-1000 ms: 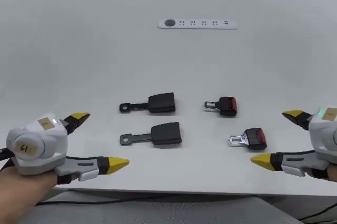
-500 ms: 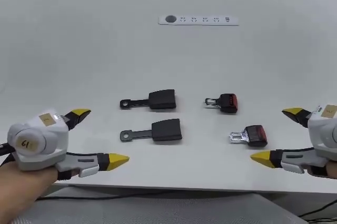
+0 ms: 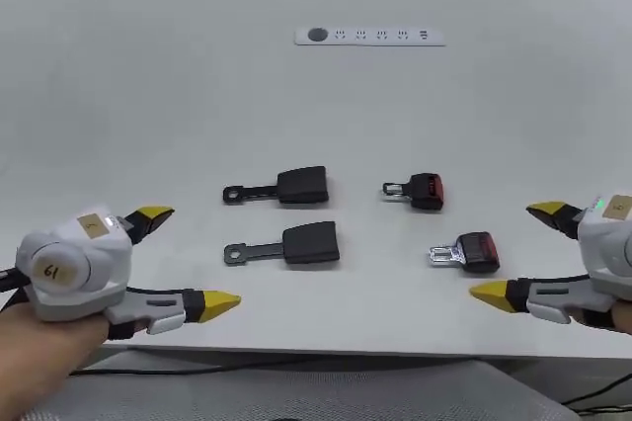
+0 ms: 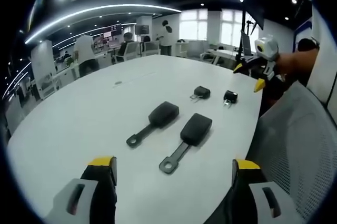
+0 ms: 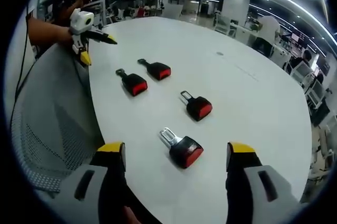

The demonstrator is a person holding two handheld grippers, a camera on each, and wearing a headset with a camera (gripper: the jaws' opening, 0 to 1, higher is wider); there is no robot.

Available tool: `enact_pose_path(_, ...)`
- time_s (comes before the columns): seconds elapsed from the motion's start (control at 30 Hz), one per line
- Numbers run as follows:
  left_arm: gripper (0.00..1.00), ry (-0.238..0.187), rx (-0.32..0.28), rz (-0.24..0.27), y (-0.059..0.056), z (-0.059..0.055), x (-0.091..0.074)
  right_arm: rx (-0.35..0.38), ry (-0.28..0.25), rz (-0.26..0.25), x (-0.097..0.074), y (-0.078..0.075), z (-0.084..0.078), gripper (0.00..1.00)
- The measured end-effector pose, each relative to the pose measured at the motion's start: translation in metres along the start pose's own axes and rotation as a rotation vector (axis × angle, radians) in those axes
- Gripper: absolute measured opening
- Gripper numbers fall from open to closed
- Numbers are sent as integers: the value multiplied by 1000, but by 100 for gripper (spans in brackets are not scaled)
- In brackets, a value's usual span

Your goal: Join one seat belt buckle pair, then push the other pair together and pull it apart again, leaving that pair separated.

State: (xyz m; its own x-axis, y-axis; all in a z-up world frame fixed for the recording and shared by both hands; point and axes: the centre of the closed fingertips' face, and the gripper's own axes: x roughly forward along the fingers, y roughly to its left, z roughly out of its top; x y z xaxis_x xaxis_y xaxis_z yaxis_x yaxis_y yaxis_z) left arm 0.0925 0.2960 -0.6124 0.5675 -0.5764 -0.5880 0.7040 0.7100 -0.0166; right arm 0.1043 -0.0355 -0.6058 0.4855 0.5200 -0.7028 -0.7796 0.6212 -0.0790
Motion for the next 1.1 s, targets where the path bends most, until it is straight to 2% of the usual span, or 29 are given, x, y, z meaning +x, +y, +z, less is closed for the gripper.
enact_pose_path(0.2, 88, 1, -2, -11, -6, 4, 0, -6, 4, 7, 0, 2, 0, 75)
enact_pose_path(0.37, 87, 18, 42, -25, -10, 2, 1, -30, 5, 9, 1, 3, 2, 73)
enact_pose_path(0.5, 87, 37, 78, -21, -6, -1, 0, -94, 27, 20, 2, 5, 1, 73)
enact_pose_path(0.57, 87, 50, 89, -24, -7, -2, -1, -120, 46, 40, 4, 7, -1, 70)
enact_pose_path(0.67, 86, 68, 110, -17, -6, -4, -2, -143, 47, 43, 6, 5, -2, 69)
enact_pose_path(0.87, 85, 109, 143, -34, -12, 0, 0, -173, 53, 47, 8, -1, -4, 67)
enact_pose_path(0.97, 84, 137, 190, -49, -14, 2, 4, -188, 62, 46, 10, -4, -8, 66)
enact_pose_path(1.03, 80, 160, 244, -62, -16, 2, 7, -193, 72, 57, 10, -3, -11, 66)
enact_pose_path(1.1, 76, 171, 253, -70, -18, 1, 10, -208, 76, 60, 11, -4, -13, 65)
